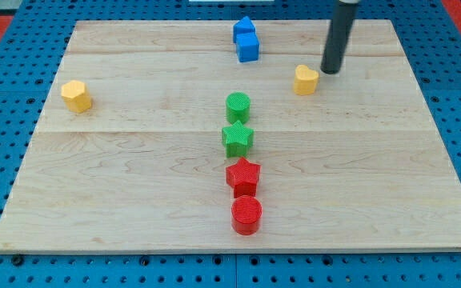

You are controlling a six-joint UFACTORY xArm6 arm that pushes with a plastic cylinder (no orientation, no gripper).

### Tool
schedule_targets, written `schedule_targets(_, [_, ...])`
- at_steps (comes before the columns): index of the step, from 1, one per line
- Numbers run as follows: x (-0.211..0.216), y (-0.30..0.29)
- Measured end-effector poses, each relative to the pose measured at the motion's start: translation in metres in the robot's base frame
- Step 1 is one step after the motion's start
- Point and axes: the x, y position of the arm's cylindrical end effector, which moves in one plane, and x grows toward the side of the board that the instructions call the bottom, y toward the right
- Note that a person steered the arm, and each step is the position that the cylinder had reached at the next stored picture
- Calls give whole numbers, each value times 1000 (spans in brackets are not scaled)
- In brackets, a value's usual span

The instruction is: Nudge yellow heart closer to yellow hexagon

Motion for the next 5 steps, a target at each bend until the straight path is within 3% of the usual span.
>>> schedule_targets(2, [11, -161])
schedule_targets(3, [1, -117])
schedule_targets(5, [-17, -265])
